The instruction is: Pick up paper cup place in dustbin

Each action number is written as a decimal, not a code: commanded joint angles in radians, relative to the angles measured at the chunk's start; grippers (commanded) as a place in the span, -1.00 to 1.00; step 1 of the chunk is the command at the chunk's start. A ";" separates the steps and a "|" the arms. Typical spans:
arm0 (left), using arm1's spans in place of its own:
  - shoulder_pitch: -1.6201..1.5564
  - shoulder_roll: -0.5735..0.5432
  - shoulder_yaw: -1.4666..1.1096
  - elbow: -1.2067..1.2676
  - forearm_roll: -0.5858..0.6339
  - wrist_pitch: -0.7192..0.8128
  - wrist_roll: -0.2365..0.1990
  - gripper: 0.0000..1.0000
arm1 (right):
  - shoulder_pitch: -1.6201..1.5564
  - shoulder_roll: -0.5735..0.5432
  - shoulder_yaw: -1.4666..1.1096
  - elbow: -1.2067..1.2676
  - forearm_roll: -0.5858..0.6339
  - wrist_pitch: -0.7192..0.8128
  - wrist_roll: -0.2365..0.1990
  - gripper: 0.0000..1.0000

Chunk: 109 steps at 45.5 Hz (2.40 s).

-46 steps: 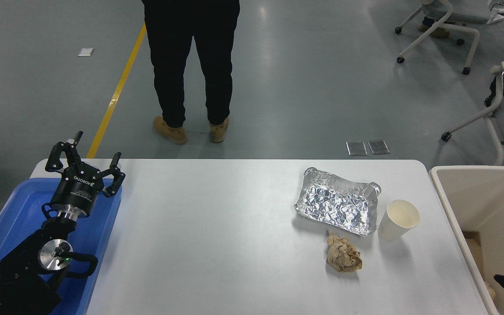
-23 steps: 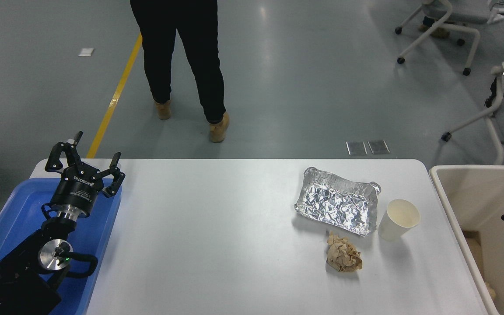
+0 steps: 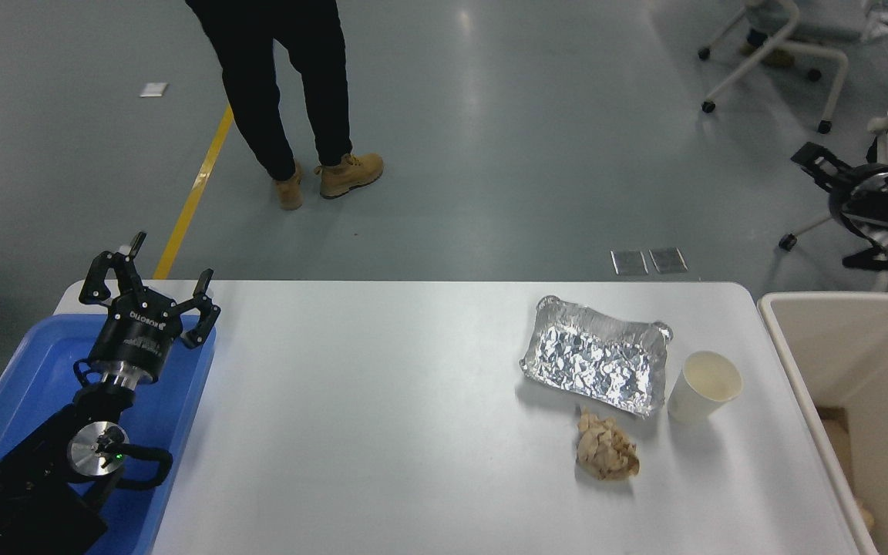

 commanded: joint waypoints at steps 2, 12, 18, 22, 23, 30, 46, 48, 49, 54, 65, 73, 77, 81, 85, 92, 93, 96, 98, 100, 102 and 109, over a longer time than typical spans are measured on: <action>0.000 0.000 0.001 0.000 0.000 0.000 0.000 0.97 | 0.263 0.004 -0.064 0.219 0.005 0.291 -0.002 1.00; 0.000 0.000 -0.001 0.000 0.000 0.000 0.000 0.97 | 0.418 -0.019 -0.089 0.351 0.006 0.592 -0.004 1.00; 0.000 0.000 0.001 0.000 0.000 0.001 0.000 0.97 | 0.509 -0.025 -0.133 0.453 -0.001 0.664 -0.004 1.00; 0.000 0.000 0.001 0.002 0.000 0.001 0.000 0.97 | 0.561 -0.026 -0.158 0.509 -0.004 0.680 -0.004 1.00; 0.000 0.002 0.001 0.002 0.000 0.000 -0.002 0.97 | 0.573 -0.026 -0.166 0.523 -0.004 0.680 -0.004 1.00; 0.000 0.002 0.001 0.000 0.000 0.001 -0.002 0.97 | 0.665 -0.025 -0.195 0.592 -0.012 0.695 -0.004 1.00; 0.000 0.002 0.001 0.002 0.002 0.001 -0.002 0.97 | 0.764 -0.017 -0.186 0.611 -0.027 0.796 -0.004 1.00; 0.000 0.002 0.001 0.002 0.000 0.001 -0.002 0.97 | 0.754 -0.015 -0.186 0.609 -0.029 0.793 -0.004 1.00; 0.000 0.002 0.001 0.002 0.000 0.001 -0.002 0.97 | 0.750 -0.014 -0.186 0.609 -0.030 0.792 -0.004 1.00; 0.000 0.002 0.001 0.002 0.000 0.001 -0.002 0.97 | 0.701 -0.012 -0.187 0.597 -0.081 0.767 -0.005 1.00; 0.000 0.002 0.001 0.000 0.000 0.001 -0.002 0.97 | 0.442 -0.008 -0.187 0.504 -0.188 0.583 -0.004 1.00; 0.000 0.002 0.001 0.002 0.000 0.001 -0.002 0.97 | 0.251 -0.002 -0.172 0.408 -0.233 0.514 -0.004 1.00; 0.000 0.000 0.001 0.002 0.000 0.001 -0.002 0.97 | 0.175 -0.002 -0.152 0.378 -0.234 0.484 -0.002 1.00; 0.000 0.002 0.001 0.002 0.000 0.001 -0.002 0.97 | 0.093 -0.002 -0.106 0.336 -0.234 0.462 0.000 1.00; 0.000 0.000 0.001 0.002 0.000 0.001 -0.002 0.97 | 0.009 0.000 -0.072 0.272 -0.234 0.450 0.000 0.99; 0.000 0.000 0.001 0.000 0.000 0.001 -0.002 0.97 | -0.111 0.029 -0.029 0.181 -0.234 0.430 0.000 0.99; 0.000 0.000 0.001 0.002 0.000 0.001 -0.002 0.97 | -0.124 0.032 -0.026 0.169 -0.234 0.425 0.000 0.99; 0.000 0.002 0.001 0.000 0.000 0.001 -0.002 0.97 | -0.167 0.041 -0.014 0.132 -0.234 0.416 0.000 0.99; 0.000 0.002 0.001 0.000 0.000 0.001 -0.002 0.97 | -0.194 0.046 -0.006 0.105 -0.234 0.411 0.000 0.99; 0.000 0.002 0.001 0.002 0.000 0.001 -0.002 0.97 | -0.221 0.049 -0.002 0.080 -0.234 0.407 0.000 0.99; 0.000 0.000 0.001 0.002 0.000 0.001 -0.002 0.97 | -0.247 0.055 0.002 0.054 -0.234 0.402 0.000 0.99; 0.000 0.000 0.001 0.002 0.000 0.001 0.000 0.97 | -0.316 0.080 0.002 -0.010 -0.234 0.384 0.000 0.98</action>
